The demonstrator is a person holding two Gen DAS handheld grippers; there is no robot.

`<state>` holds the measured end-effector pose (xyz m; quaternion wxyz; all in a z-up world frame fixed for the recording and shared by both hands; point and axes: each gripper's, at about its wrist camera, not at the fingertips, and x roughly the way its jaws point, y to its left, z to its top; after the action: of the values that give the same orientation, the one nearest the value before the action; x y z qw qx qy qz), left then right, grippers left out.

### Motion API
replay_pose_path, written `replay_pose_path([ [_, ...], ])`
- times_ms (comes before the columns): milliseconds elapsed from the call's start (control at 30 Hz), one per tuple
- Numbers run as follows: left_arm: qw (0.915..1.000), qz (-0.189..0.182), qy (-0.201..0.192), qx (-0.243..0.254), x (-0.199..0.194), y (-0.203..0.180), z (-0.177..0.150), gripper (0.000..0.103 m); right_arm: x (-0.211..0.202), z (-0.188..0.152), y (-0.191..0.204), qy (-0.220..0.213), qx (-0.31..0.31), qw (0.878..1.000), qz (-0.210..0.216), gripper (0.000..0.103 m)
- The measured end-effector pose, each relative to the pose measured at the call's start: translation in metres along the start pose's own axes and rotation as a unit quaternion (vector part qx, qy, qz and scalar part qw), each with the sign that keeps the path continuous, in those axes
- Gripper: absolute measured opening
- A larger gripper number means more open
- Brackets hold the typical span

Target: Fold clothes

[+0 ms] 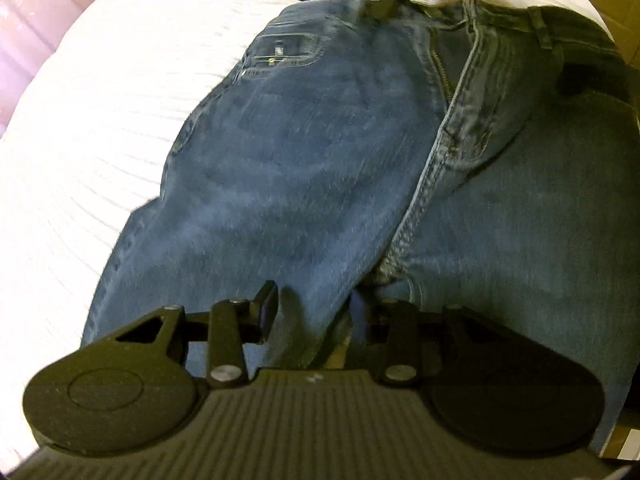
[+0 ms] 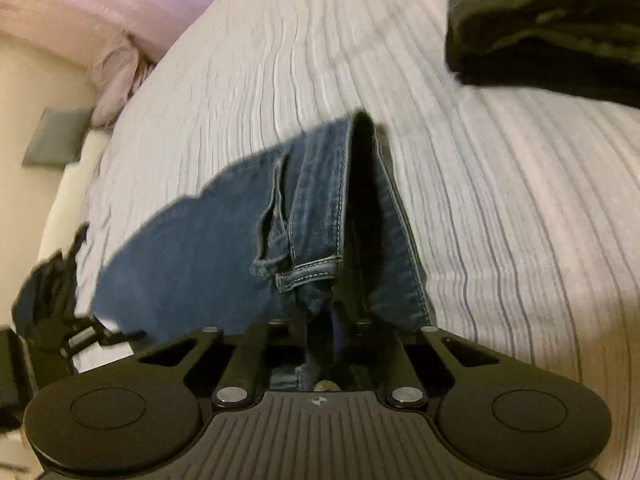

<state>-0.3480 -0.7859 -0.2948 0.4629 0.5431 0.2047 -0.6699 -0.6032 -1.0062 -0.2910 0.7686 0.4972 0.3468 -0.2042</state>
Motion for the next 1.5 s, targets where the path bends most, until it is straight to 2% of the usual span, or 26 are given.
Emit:
replay_pose_path([
  [67, 1.0000, 0.002, -0.002, -0.003, 0.004, 0.004, 0.006, 0.035, -0.006, 0.018, 0.008, -0.028, -0.009, 1.000, -0.003, 0.007],
  [133, 1.0000, 0.000, 0.003, -0.009, 0.011, 0.011, 0.009, 0.035, 0.005, 0.039, 0.009, -0.022, -0.016, 1.000, -0.006, 0.007],
  [233, 0.9997, -0.009, 0.006, -0.021, 0.013, 0.017, 0.006, 0.041, 0.024, 0.040, 0.006, 0.011, -0.038, 0.998, -0.042, 0.007],
  [300, 0.9996, -0.010, 0.004, -0.026, 0.009, 0.018, 0.003, 0.042, 0.025, 0.029, -0.005, 0.018, -0.017, 0.998, -0.052, 0.008],
  [333, 0.9996, -0.009, 0.002, -0.027, 0.007, 0.018, 0.001, 0.041, 0.024, 0.023, -0.010, 0.017, -0.005, 0.998, -0.054, 0.014],
  [367, 0.9995, -0.008, 0.001, -0.030, 0.003, 0.017, -0.002, 0.040, 0.017, 0.019, -0.012, 0.011, -0.001, 0.998, -0.057, 0.026],
  [433, 0.9992, -0.009, -0.003, -0.039, -0.005, 0.015, -0.007, 0.040, 0.000, 0.010, -0.014, -0.003, 0.007, 0.998, -0.063, 0.039],
  [467, 0.9989, -0.011, -0.008, -0.045, -0.010, 0.014, -0.007, 0.040, -0.005, 0.001, -0.012, 0.001, 0.003, 0.998, -0.067, 0.040],
  [633, 0.9977, -0.022, -0.030, -0.056, -0.028, -0.001, 0.003, 0.040, -0.024, -0.043, -0.002, 0.027, -0.026, 0.996, -0.085, 0.040],
  [800, 0.9976, -0.040, -0.037, -0.043, -0.022, -0.019, 0.019, 0.040, -0.044, -0.088, 0.008, 0.053, -0.054, 0.992, -0.103, 0.041],
  [867, 0.9977, -0.044, -0.037, -0.035, -0.019, -0.026, 0.021, 0.040, -0.047, -0.094, 0.001, 0.038, -0.027, 0.994, -0.099, 0.041],
  [933, 0.9979, -0.047, -0.036, -0.028, -0.018, -0.031, 0.023, 0.040, -0.047, -0.093, 0.000, 0.035, -0.020, 0.995, -0.096, 0.040],
  [967, 0.9979, -0.048, -0.036, -0.026, -0.019, -0.033, 0.023, 0.040, -0.047, -0.092, 0.000, 0.034, -0.017, 0.995, -0.094, 0.025],
  [1067, 0.9980, -0.046, -0.037, -0.021, -0.022, -0.035, 0.022, 0.040, -0.063, -0.087, 0.014, 0.023, -0.050, 0.995, -0.089, 0.012],
  [1133, 0.9981, -0.040, -0.042, -0.023, -0.026, -0.034, 0.018, 0.040, -0.082, -0.086, 0.029, 0.002, -0.071, 0.994, -0.081, 0.011],
  [1267, 0.9984, -0.024, -0.036, -0.036, -0.023, -0.027, 0.016, 0.040, -0.071, -0.066, 0.032, -0.008, -0.082, 0.993, -0.083, 0.011],
  [1433, 0.9983, -0.024, -0.022, -0.048, -0.010, -0.021, 0.021, 0.040, -0.055, -0.039, 0.033, -0.019, -0.094, 0.992, -0.086, 0.011],
  [1500, 0.9983, -0.023, -0.022, -0.050, -0.013, -0.021, 0.019, 0.040, -0.032, -0.038, 0.014, 0.014, -0.092, 0.990, -0.104, 0.011],
])
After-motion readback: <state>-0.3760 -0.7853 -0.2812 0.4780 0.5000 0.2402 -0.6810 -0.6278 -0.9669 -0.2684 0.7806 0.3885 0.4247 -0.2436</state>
